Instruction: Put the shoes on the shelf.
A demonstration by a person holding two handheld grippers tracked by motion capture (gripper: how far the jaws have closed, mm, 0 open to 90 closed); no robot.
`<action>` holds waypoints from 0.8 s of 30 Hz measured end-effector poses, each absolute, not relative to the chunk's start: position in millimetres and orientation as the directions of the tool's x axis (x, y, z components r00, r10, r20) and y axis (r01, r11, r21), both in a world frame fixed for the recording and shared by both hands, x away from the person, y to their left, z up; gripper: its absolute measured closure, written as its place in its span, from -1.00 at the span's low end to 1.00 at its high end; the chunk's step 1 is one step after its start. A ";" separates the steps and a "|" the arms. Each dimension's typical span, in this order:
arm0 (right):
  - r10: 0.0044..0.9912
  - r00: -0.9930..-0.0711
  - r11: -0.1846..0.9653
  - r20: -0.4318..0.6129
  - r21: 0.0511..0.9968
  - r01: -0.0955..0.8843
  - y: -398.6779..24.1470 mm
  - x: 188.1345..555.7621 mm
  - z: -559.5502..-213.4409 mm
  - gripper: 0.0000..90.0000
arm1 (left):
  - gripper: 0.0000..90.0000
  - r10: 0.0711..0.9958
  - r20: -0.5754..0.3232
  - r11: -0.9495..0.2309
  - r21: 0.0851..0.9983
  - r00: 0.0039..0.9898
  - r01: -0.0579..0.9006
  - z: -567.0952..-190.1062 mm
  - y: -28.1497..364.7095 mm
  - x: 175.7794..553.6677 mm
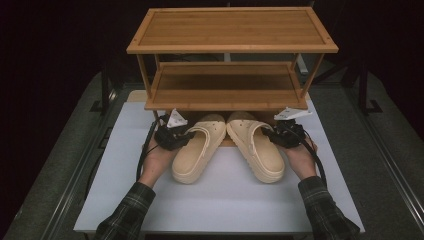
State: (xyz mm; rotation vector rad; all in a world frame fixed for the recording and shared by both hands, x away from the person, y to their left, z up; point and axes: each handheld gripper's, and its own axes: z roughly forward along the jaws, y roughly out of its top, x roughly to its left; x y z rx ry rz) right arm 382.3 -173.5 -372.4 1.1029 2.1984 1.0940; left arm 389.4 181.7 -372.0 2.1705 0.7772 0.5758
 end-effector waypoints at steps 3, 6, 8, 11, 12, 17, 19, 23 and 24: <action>0.825 -0.563 0.354 -0.039 0.812 0.463 -170.2 389.6 -376.9 0.68 | 0.66 0.699 0.157 -0.528 0.772 0.698 0.355 -377.2 176.0 394.8; 0.828 -0.559 0.357 -0.044 0.810 0.465 -169.0 392.2 -379.6 0.68 | 0.67 0.718 0.150 -0.513 0.775 0.680 0.369 -382.5 172.5 399.2; 0.832 -0.552 0.360 -0.050 0.806 0.470 -167.3 394.8 -382.3 0.67 | 0.66 0.729 0.149 -0.502 0.780 0.669 0.373 -385.1 170.9 401.4; 0.841 -0.537 0.362 -0.063 0.803 0.473 -163.0 398.9 -386.3 0.67 | 0.66 0.753 0.149 -0.476 0.796 0.641 0.374 -388.7 166.9 403.7; 0.844 -0.533 0.362 -0.064 0.801 0.476 -162.2 399.5 -386.7 0.67 | 0.66 0.756 0.152 -0.474 0.798 0.636 0.373 -389.0 166.3 404.0; 0.845 -0.529 0.374 -0.082 0.798 0.472 -156.6 404.6 -385.2 0.67 | 0.66 0.770 0.178 -0.474 0.802 0.612 0.363 -390.7 161.9 405.0; 0.847 -0.520 0.387 -0.106 0.794 0.469 -150.7 406.5 -383.5 0.67 | 0.66 0.776 0.179 -0.471 0.802 0.605 0.366 -390.9 161.3 405.7; 0.857 -0.498 0.395 -0.134 0.791 0.467 -145.7 408.2 -385.9 0.67 | 0.66 0.785 0.187 -0.469 0.803 0.591 0.368 -391.7 161.0 407.1; 0.857 -0.498 0.395 -0.134 0.791 0.467 -145.7 408.2 -385.9 0.67 | 0.66 0.785 0.187 -0.469 0.803 0.591 0.368 -391.7 161.0 407.1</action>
